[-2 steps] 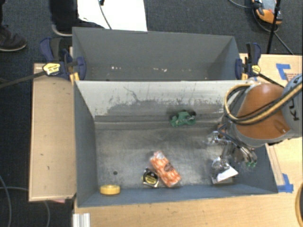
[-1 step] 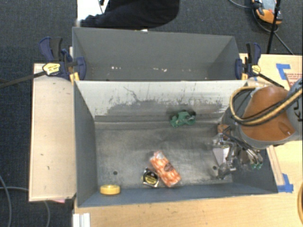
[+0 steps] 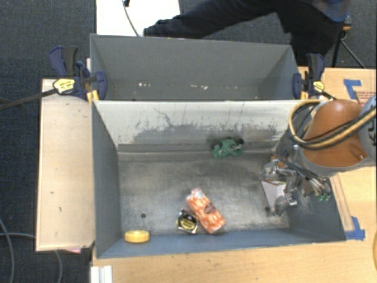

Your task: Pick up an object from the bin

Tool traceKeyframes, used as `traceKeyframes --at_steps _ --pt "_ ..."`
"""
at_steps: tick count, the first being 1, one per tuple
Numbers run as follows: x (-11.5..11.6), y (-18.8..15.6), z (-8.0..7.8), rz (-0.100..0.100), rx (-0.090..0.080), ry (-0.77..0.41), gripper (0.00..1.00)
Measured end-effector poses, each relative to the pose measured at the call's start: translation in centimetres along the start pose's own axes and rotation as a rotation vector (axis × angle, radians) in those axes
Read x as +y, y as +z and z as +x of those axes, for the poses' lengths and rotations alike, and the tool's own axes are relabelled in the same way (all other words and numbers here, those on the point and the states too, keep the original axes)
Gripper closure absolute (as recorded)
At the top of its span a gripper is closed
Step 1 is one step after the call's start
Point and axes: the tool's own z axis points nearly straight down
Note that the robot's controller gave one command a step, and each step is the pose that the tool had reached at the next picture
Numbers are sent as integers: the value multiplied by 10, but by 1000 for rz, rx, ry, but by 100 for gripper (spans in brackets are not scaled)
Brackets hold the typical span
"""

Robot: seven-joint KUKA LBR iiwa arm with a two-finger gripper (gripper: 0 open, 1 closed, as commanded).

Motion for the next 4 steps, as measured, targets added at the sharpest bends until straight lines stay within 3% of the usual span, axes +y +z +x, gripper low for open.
traceKeyframes --at_steps 1,2,3,4 --pt "-21 1 -6 3 1 -163 0" --pt "-23 -4 -8 4 -2 -350 100" --pt "-23 -4 -8 4 -1 -358 100" --pt "8 -122 -14 1 2 -406 100"
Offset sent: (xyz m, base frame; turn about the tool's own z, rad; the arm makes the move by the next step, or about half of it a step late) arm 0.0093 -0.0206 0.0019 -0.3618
